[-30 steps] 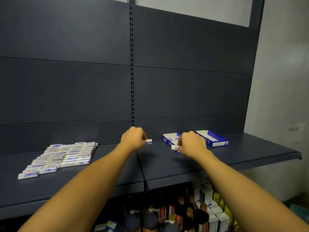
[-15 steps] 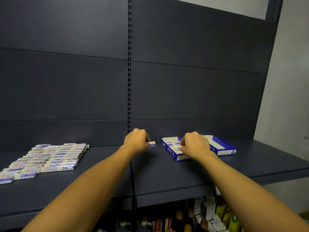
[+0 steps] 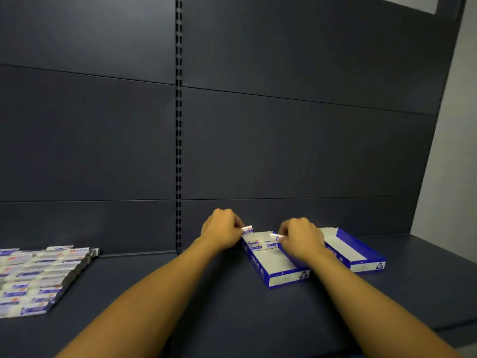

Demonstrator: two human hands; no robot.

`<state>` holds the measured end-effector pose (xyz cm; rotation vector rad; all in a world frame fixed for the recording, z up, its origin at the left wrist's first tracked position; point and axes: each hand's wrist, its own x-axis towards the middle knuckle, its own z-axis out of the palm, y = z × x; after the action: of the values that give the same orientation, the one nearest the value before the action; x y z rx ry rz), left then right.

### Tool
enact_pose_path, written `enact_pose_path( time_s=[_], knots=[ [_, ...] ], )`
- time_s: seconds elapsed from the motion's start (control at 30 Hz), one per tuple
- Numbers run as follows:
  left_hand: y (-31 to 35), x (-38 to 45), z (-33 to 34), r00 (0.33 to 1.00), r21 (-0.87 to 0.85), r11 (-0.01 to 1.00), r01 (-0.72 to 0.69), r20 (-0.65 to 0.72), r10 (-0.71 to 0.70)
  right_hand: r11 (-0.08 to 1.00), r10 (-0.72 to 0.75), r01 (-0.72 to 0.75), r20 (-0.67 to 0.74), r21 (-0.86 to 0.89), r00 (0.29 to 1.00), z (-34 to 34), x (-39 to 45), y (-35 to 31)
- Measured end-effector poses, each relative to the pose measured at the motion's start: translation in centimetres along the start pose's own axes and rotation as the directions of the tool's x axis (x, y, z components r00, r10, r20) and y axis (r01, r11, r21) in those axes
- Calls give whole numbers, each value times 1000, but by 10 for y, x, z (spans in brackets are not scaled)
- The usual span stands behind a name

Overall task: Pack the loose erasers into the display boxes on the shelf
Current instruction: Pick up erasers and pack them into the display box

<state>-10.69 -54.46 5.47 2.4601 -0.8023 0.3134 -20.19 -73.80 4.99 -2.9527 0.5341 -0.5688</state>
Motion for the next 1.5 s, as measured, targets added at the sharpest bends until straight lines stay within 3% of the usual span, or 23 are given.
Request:
enact_pose_path(
  time_s=[0.13,0.3,0.47,0.8,1.13,1.33,1.5],
  knots=[
    [7,14,23,999,-29,1000,7,35,-6,995,10,-12,17,99,1000,22,20,19],
    [12,27,37,998,-83,995,59,-29,-62,954,-8,0,27,301,1000,40,43,35],
    [16,28,56,994,-69,993,98,-46,-101,926,-97,68,60,371,993,56,56,47],
    [16,26,70,975,-30,984,177,-132,-179,753,-140,96,16,651,990,73,68,60],
    [21,34,85,988,127,985,114,-117,-99,707,-185,170,-53,686,981,80,76,57],
    [15,33,97,986,181,970,161,-60,-152,691,-176,145,-29,708,984,83,76,59],
    [18,35,102,986,237,958,160,-87,-143,738,-185,166,-41,653,982,85,73,55]
  ],
)
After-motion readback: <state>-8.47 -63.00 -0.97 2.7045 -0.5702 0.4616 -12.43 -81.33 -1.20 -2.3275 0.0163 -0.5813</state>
